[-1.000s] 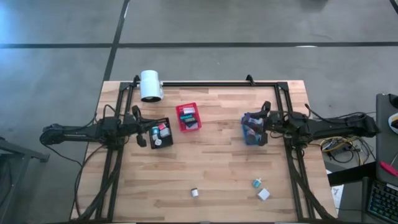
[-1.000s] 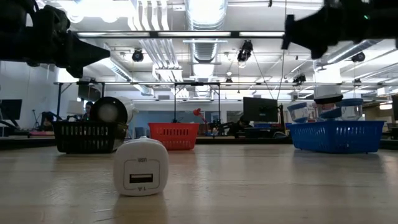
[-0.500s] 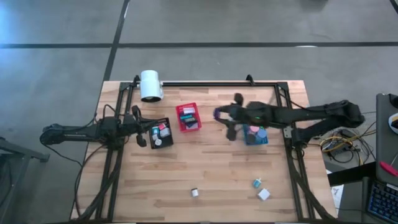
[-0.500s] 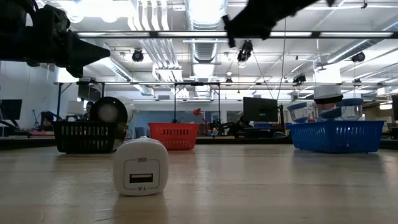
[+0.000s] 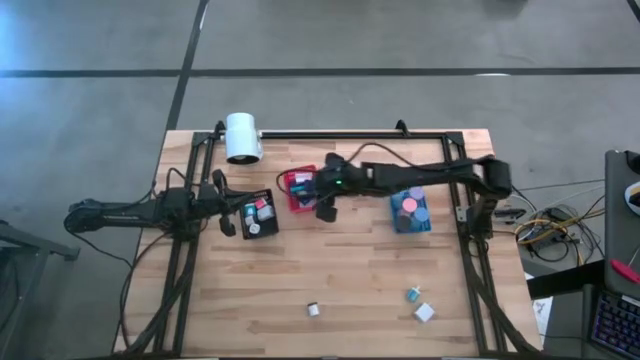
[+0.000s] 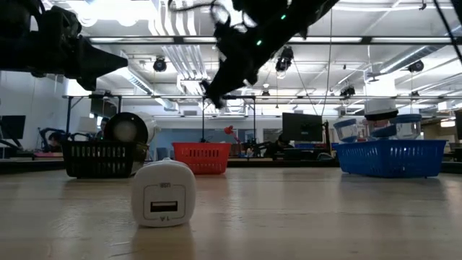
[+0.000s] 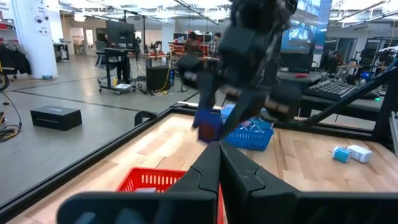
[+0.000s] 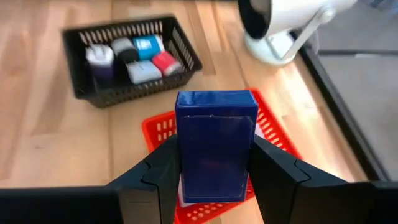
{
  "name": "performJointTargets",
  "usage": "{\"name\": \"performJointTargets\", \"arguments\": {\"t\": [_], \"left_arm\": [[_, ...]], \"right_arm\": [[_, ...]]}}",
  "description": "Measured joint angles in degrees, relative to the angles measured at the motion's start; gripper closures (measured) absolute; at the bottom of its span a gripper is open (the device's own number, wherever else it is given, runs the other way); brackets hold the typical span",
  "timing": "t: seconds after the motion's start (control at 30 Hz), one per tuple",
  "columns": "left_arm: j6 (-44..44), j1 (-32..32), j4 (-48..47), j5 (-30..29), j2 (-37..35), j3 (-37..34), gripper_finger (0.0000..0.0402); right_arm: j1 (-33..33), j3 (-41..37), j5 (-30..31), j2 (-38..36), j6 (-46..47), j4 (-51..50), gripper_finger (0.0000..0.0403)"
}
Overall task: Pick & Place Office items
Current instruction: Put the purple digital clock into the red bin
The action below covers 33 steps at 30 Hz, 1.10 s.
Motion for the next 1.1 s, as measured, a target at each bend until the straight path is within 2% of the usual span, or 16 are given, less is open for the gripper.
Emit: {"name": "performJointTargets", "arguments": {"t": [0.23,0.47,0.83,1.1], "left_arm": [[0.0,0.0,0.0,0.0,0.0,0.0,0.0392],[-0.2,0.0,-0.1,0.2,0.0,0.0,0.0392],[-0.3,0.0,-0.1,0.2,0.2,0.0,0.0392],[-0.3,0.0,-0.1,0.2,0.2,0.0,0.0392]], "right_arm": [[-0.9,5.6,0.0,9.1,0.3,-1.2,0.0255],[-0.9,9.7,0.0,14.1,0.7,-4.3,0.0255],[-0.9,10.7,0.5,15.1,0.5,-5.8,0.0251],[-0.9,10.7,0.5,15.1,1.6,-6.1,0.0200]]}}
